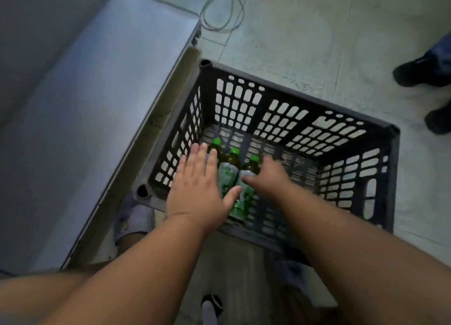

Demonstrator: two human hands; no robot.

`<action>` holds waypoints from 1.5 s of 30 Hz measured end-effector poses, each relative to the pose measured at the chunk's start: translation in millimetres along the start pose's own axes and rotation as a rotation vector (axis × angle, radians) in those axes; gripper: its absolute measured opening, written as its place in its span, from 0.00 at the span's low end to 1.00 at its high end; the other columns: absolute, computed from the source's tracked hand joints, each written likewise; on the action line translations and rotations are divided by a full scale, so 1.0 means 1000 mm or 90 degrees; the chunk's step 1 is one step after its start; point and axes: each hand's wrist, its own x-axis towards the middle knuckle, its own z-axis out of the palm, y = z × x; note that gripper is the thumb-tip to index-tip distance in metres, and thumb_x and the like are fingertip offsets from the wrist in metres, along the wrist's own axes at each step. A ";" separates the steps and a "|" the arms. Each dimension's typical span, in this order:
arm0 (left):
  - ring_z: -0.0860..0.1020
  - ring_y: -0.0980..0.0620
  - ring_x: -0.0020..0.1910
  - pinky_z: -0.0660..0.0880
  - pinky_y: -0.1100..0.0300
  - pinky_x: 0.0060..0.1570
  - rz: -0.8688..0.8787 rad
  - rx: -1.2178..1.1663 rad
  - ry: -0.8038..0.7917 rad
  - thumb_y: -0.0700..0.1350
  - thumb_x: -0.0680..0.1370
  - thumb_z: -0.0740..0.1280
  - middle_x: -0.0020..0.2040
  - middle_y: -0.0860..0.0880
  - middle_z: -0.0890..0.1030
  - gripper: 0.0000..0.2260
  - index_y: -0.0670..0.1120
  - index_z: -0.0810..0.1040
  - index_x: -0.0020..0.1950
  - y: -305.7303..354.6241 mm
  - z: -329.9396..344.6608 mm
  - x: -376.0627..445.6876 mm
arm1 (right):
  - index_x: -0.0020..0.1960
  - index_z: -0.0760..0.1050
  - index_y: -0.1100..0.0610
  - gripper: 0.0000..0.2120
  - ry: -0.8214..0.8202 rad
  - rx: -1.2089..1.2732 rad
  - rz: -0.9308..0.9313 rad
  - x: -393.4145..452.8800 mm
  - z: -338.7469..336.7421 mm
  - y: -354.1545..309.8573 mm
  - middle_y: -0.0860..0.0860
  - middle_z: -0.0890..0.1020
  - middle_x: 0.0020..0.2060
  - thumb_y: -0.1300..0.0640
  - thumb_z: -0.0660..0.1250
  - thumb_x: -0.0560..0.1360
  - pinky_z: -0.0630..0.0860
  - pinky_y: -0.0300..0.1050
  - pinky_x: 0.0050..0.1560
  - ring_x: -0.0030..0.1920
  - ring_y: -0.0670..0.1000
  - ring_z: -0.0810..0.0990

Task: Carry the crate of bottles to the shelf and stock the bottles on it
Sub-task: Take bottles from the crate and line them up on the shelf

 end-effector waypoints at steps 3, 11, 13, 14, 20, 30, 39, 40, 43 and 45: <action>0.30 0.48 0.77 0.37 0.50 0.77 -0.004 0.020 -0.013 0.72 0.75 0.40 0.79 0.43 0.32 0.44 0.42 0.31 0.78 -0.001 0.002 0.004 | 0.75 0.60 0.56 0.39 -0.020 0.033 0.040 0.022 0.025 0.011 0.60 0.69 0.69 0.45 0.75 0.71 0.72 0.46 0.52 0.65 0.61 0.73; 0.30 0.48 0.77 0.36 0.51 0.76 -0.016 0.016 -0.037 0.71 0.76 0.42 0.78 0.43 0.31 0.44 0.41 0.30 0.77 -0.002 0.006 0.008 | 0.75 0.58 0.64 0.43 -0.085 0.194 0.189 0.077 0.064 0.013 0.60 0.72 0.70 0.46 0.75 0.72 0.74 0.48 0.56 0.66 0.61 0.74; 0.30 0.48 0.77 0.36 0.51 0.76 -0.014 0.012 -0.039 0.71 0.77 0.42 0.79 0.43 0.31 0.43 0.42 0.31 0.78 -0.002 0.007 0.009 | 0.73 0.59 0.63 0.43 -0.078 0.234 0.188 0.085 0.066 0.018 0.60 0.71 0.69 0.47 0.78 0.69 0.74 0.50 0.63 0.67 0.60 0.74; 0.31 0.48 0.77 0.36 0.51 0.76 -0.010 0.012 -0.037 0.71 0.77 0.42 0.79 0.43 0.32 0.43 0.42 0.32 0.78 -0.002 0.007 0.010 | 0.73 0.60 0.62 0.44 -0.074 0.242 0.186 0.084 0.063 0.019 0.59 0.72 0.69 0.48 0.79 0.68 0.74 0.51 0.63 0.66 0.60 0.74; 0.36 0.48 0.79 0.36 0.52 0.76 -0.015 0.026 -0.059 0.71 0.77 0.44 0.80 0.43 0.37 0.44 0.41 0.35 0.79 0.003 -0.001 0.011 | 0.64 0.64 0.50 0.34 -0.006 0.345 0.092 0.041 0.015 0.014 0.51 0.77 0.54 0.51 0.80 0.65 0.79 0.52 0.52 0.53 0.56 0.79; 0.69 0.48 0.71 0.67 0.54 0.69 -0.064 -0.390 0.102 0.65 0.68 0.74 0.73 0.47 0.69 0.44 0.47 0.62 0.78 -0.041 -0.109 -0.058 | 0.62 0.67 0.46 0.32 0.109 0.253 -0.411 -0.146 -0.130 -0.108 0.43 0.79 0.47 0.59 0.80 0.65 0.75 0.34 0.44 0.46 0.43 0.79; 0.67 0.49 0.71 0.68 0.51 0.68 -0.165 -0.302 0.285 0.69 0.66 0.72 0.75 0.50 0.66 0.47 0.51 0.59 0.78 -0.154 -0.225 -0.154 | 0.64 0.69 0.49 0.36 0.102 0.175 -0.723 -0.279 -0.139 -0.272 0.46 0.80 0.52 0.54 0.83 0.62 0.78 0.45 0.51 0.52 0.47 0.80; 0.67 0.49 0.71 0.69 0.51 0.67 -0.184 -0.298 0.296 0.69 0.66 0.73 0.75 0.50 0.66 0.47 0.51 0.59 0.78 -0.164 -0.231 -0.159 | 0.64 0.68 0.49 0.36 0.097 0.172 -0.735 -0.282 -0.135 -0.286 0.47 0.80 0.52 0.53 0.83 0.61 0.79 0.47 0.51 0.52 0.48 0.80; 0.66 0.49 0.73 0.69 0.48 0.68 -0.250 -0.347 0.325 0.67 0.67 0.73 0.77 0.49 0.64 0.47 0.50 0.58 0.79 -0.197 -0.242 -0.161 | 0.65 0.68 0.47 0.38 0.067 0.191 -0.775 -0.284 -0.122 -0.327 0.47 0.80 0.53 0.52 0.82 0.60 0.82 0.53 0.52 0.53 0.51 0.80; 0.68 0.50 0.70 0.70 0.52 0.64 -0.276 -0.376 0.337 0.65 0.68 0.74 0.75 0.49 0.67 0.44 0.48 0.62 0.77 -0.215 -0.245 -0.155 | 0.66 0.68 0.47 0.38 0.046 0.172 -0.804 -0.278 -0.113 -0.351 0.47 0.80 0.53 0.52 0.82 0.61 0.82 0.51 0.50 0.52 0.50 0.80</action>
